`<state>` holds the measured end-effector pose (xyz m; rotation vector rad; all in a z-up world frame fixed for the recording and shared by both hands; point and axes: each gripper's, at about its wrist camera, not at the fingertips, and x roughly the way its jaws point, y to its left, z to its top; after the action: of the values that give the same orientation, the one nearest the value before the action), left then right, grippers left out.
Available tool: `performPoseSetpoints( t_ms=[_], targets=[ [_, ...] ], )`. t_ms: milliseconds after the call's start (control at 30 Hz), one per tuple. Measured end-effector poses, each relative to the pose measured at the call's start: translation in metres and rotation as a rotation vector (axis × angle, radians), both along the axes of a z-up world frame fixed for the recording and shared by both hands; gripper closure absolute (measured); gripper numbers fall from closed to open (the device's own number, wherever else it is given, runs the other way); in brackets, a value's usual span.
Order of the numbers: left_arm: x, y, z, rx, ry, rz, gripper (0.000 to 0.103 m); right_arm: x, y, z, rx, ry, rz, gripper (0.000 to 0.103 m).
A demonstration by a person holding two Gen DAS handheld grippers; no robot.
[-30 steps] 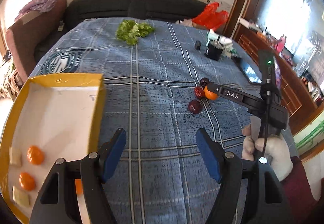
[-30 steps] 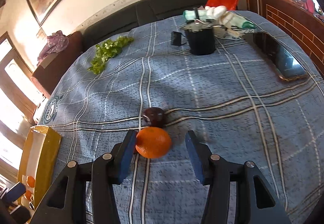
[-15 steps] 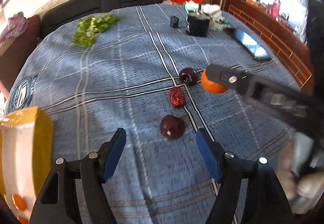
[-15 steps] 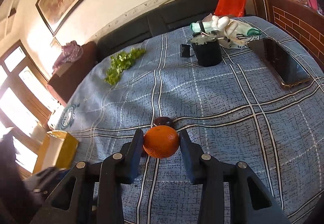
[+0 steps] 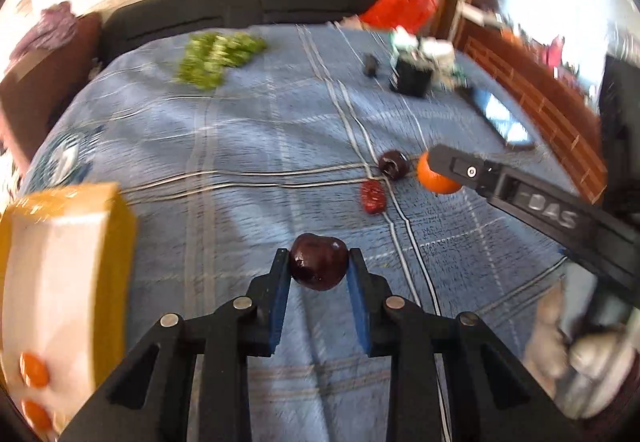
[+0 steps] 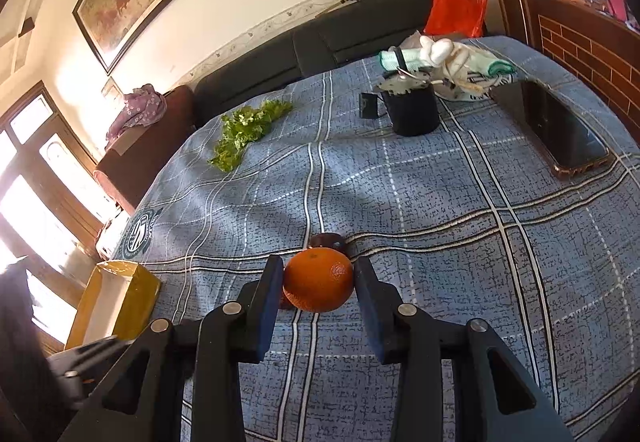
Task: Organize fruits
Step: 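Carry the plum and mandarin into the tray and open both grippers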
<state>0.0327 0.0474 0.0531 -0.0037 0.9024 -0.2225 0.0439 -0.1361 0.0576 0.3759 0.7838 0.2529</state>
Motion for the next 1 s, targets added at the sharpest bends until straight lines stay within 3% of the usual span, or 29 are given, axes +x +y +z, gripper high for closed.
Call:
performPoseSetpoints(
  t_ms=[133, 200, 333, 433, 700, 933, 1000],
  targets=[
    [-0.038, 0.060, 0.023, -0.103, -0.042, 0.114, 0.076, -0.009, 0.010, 0.009, -0.010, -0.035, 0.024, 0.063],
    [-0.053, 0.090, 0.033, -0.115, -0.065, 0.172, 0.076, -0.014, 0.024, 0.014, -0.026, -0.051, 0.067, 0.063],
    [-0.078, 0.155, 0.051, -0.067, -0.112, 0.306, 0.075, -0.031, 0.072, 0.026, -0.077, -0.069, 0.173, 0.063],
    [-0.084, 0.197, 0.052, -0.052, -0.103, 0.391, 0.075, -0.050, 0.113, 0.038, -0.074, -0.084, 0.269, 0.063],
    [-0.067, 0.253, 0.023, -0.022, -0.010, 0.482, 0.075, -0.091, 0.246, 0.049, -0.169, -0.092, 0.549, 0.062],
    [-0.060, 0.281, 0.002, -0.099, 0.040, 0.526, 0.074, -0.093, 0.313, 0.021, -0.306, -0.051, 0.635, 0.062],
    [-0.066, 0.285, 0.004, -0.124, 0.033, 0.530, 0.068, -0.092, 0.321, 0.013, -0.328, -0.032, 0.647, 0.062]
  ],
)
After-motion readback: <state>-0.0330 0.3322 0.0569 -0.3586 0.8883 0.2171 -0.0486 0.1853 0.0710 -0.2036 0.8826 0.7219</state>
